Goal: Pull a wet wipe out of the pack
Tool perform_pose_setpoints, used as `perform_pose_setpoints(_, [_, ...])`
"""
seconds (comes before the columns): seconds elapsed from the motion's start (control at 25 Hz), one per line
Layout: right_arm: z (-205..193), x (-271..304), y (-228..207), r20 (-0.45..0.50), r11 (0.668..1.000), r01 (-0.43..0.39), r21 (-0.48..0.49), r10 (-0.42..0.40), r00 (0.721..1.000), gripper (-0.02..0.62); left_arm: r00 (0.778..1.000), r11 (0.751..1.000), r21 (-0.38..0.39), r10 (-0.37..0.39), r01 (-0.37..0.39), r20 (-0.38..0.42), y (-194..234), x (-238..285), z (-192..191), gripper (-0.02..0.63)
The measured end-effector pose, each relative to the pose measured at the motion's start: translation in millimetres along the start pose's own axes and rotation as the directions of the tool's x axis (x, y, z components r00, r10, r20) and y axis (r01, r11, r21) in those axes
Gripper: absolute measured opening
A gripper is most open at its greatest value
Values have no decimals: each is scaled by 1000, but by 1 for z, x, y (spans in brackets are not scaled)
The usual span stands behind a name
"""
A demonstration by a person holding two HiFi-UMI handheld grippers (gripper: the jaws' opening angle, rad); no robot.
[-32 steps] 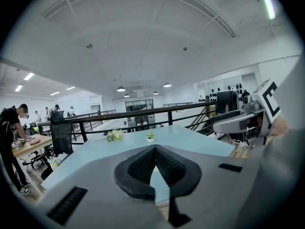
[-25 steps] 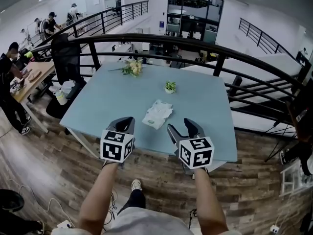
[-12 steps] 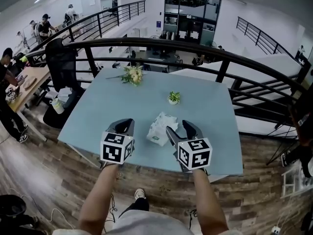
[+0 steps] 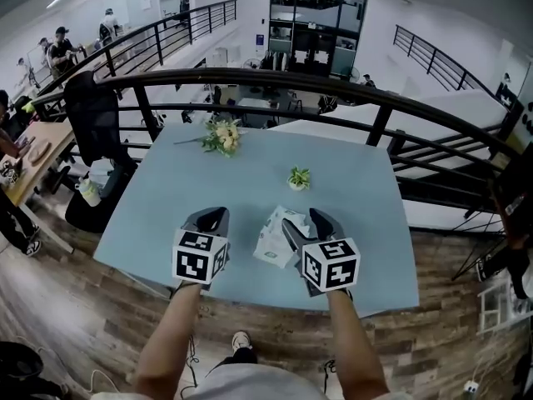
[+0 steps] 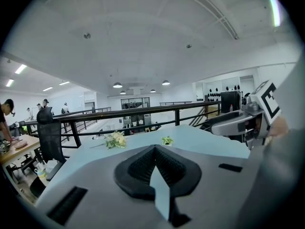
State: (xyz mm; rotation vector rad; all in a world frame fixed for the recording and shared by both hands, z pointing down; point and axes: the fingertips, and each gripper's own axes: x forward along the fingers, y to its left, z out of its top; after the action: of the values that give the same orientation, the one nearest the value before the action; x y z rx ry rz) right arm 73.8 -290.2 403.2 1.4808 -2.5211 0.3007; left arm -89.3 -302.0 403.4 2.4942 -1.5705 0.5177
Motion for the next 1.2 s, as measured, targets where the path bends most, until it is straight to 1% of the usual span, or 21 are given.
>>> perform_pose_setpoints(0.24, [0,22,-4,-20,1000,31,4,-31,999,268,999,999,-5,-34,34,4,18,21,3,-7])
perform_pose_setpoints(0.44, [4,34,-12,-27,998,58,6,-58,998,268,998,998,-1,-66,66,10,24,40,11,-6])
perform_pose_setpoints(0.6, [3,43,-18,-39,997,80,11,-80,996,268,996,996,3,-91,91,0,28,53,9,-6])
perform_pose_setpoints(0.92, [-17,65,-21,-108,995,96,10,-94,990,268,991,991,-7,-132,132,-20,35,76,-2,-6])
perform_pose_setpoints(1.2, [-46,82,-24,-197,993,114,21,-107,974,267,983,984,-15,-178,177,-36,38,94,-12,-8])
